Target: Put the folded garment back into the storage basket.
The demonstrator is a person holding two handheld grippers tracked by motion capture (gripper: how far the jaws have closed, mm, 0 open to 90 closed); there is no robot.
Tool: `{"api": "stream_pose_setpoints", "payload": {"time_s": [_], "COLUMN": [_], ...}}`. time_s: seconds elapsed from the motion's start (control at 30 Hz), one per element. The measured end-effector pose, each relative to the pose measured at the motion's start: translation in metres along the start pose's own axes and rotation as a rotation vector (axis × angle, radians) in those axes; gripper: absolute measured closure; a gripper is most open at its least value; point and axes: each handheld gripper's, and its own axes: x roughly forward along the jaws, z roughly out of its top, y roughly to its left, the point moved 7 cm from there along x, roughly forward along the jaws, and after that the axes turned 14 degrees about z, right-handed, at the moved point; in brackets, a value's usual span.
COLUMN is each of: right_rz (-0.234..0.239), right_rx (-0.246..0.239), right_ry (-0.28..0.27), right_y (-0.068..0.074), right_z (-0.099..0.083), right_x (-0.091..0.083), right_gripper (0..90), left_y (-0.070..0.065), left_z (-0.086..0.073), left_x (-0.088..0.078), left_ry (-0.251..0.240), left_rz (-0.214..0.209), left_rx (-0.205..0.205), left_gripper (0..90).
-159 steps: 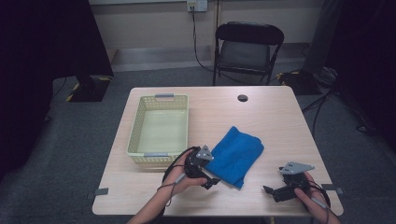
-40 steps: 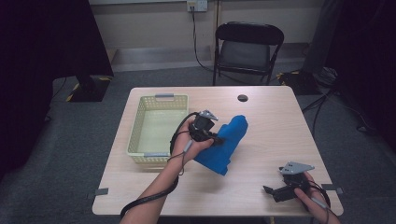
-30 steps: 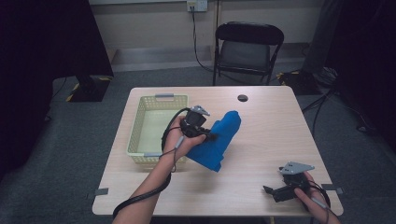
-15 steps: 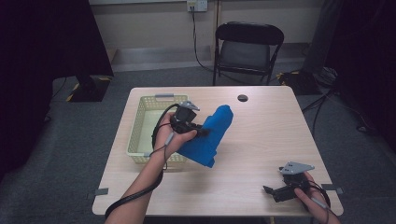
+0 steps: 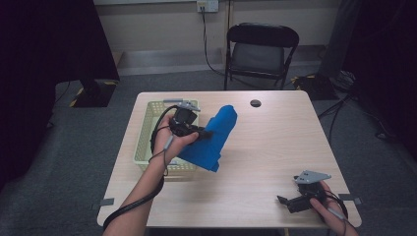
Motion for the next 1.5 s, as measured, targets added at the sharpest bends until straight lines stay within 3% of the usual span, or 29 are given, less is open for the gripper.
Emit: {"api": "stream_pose_setpoints", "payload": {"time_s": [0.83,1.5], "right_rz": [0.000,0.000], "right_rx": [0.000,0.000], "right_ry": [0.000,0.000], "right_y": [0.000,0.000], "right_z": [0.000,0.000], "right_x": [0.000,0.000], "right_gripper": [0.0,0.0], "left_y": [0.039,0.068], "left_z": [0.000,-0.008], "left_x": [-0.024,-0.032], "left_ry": [-0.021,-0.029], "left_rz": [0.082,0.143], "left_rx": [-0.068,-0.122], "left_gripper": [76.8,76.8]}}
